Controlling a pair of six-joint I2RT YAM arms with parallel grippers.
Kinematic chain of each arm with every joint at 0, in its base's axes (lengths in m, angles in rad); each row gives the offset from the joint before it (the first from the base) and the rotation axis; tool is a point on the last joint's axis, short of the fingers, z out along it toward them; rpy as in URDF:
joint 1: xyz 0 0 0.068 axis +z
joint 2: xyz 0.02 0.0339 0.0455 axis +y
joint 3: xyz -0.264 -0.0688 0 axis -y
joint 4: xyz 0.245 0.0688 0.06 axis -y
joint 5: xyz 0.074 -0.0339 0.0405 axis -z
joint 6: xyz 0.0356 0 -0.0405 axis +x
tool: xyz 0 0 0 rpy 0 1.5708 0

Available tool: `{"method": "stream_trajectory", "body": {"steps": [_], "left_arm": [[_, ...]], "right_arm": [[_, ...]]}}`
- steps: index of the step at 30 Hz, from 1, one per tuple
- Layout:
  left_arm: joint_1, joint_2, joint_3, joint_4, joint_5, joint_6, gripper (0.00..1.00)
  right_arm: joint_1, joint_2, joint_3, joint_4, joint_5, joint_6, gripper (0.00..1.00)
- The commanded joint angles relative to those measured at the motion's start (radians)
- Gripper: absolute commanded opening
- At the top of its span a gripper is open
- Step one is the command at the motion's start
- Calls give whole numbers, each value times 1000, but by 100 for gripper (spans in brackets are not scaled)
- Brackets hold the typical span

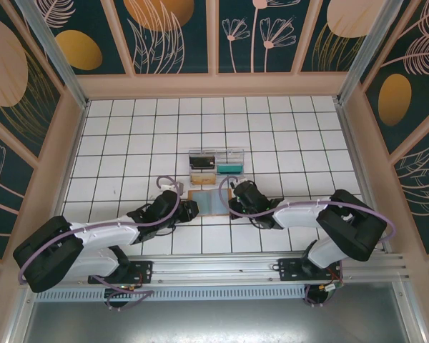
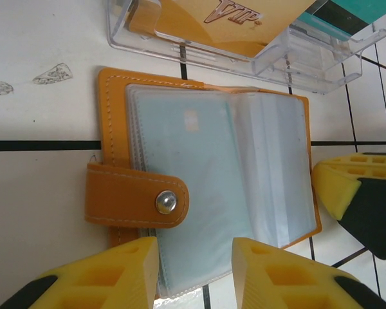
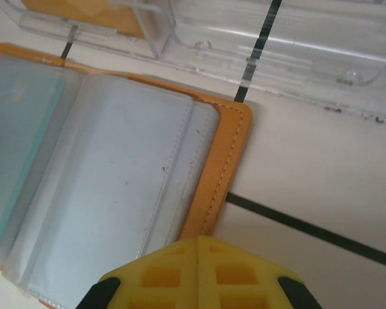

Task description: Take the credit cards out of the card holder

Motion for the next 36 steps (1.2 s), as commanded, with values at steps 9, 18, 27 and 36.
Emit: {"method": "stream_trajectory", "body": {"steps": [9,18,27,36], "left_arm": [[0,39,30,-5,4,0,35],[0,81,38,16,33,0,35],[-1,111,48,31,49,2,35],[0,141,60,89,102,7,49]], "right_arm": [[-18,71,32,-73,55,-26,3],[-16,61,22,-68,38,-15,3],[-16,57,19,-65,32,-12,3],[-15,67,20,-60,24,-9,3]]}}
